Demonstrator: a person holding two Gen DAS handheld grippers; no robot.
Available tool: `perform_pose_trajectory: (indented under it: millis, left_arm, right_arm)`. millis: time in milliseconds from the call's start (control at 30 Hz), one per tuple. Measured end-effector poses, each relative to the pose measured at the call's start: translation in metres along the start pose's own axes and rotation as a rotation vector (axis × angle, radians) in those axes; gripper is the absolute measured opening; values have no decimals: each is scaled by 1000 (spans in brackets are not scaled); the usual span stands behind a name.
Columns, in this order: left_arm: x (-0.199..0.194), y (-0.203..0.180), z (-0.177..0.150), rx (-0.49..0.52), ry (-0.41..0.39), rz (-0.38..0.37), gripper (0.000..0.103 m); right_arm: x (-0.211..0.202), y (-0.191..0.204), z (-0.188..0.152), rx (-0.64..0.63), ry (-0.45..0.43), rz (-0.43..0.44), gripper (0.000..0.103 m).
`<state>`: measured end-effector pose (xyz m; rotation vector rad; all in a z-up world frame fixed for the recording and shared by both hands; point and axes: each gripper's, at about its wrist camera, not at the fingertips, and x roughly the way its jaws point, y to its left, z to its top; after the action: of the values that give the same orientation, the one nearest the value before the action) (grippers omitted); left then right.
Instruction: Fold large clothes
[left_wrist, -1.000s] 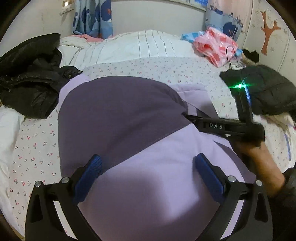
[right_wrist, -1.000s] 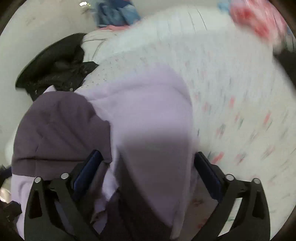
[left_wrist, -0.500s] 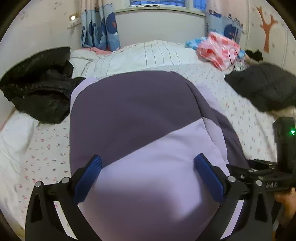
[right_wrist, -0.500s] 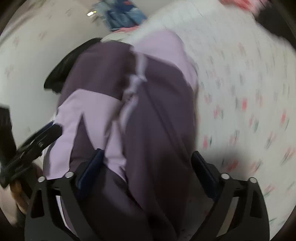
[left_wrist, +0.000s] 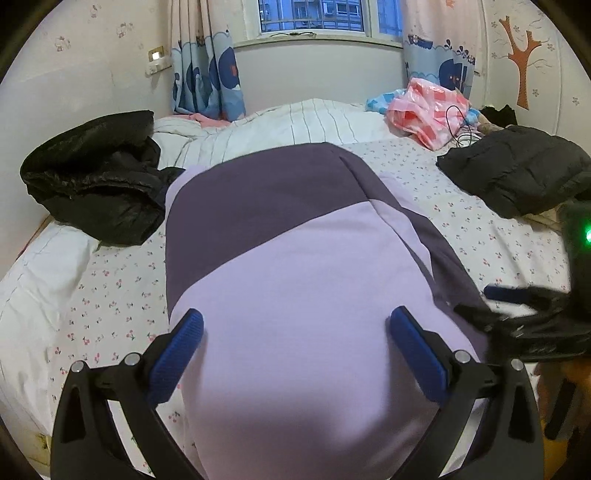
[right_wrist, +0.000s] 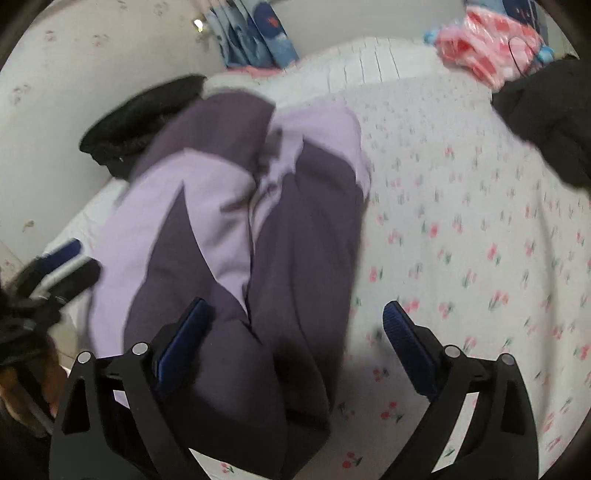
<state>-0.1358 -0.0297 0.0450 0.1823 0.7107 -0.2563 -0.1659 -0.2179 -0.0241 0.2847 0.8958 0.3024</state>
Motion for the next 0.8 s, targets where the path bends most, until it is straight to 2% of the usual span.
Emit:
perform_pose_trajectory:
  millis: [67, 200, 600, 667, 800]
  left_arm:
    - [-2, -2, -4, 5, 4, -7, 97]
    - [-6, -2, -10, 13, 1, -12, 97]
    - [-25, 16, -17, -17, -31, -22, 97]
    - [-28, 30, -16, -56, -34, -40, 97]
    - [-25, 105, -24, -314, -24, -56, 97]
  right_arm:
    - [7, -5, -7, 58, 11, 25, 92]
    - [7, -8, -18, 92, -4, 29, 92]
    - [7, -8, -9, 91, 18, 9, 95]
    - [0, -7, 1, 79, 16, 7, 95]
    - [-11, -9, 27, 95, -6, 17, 95]
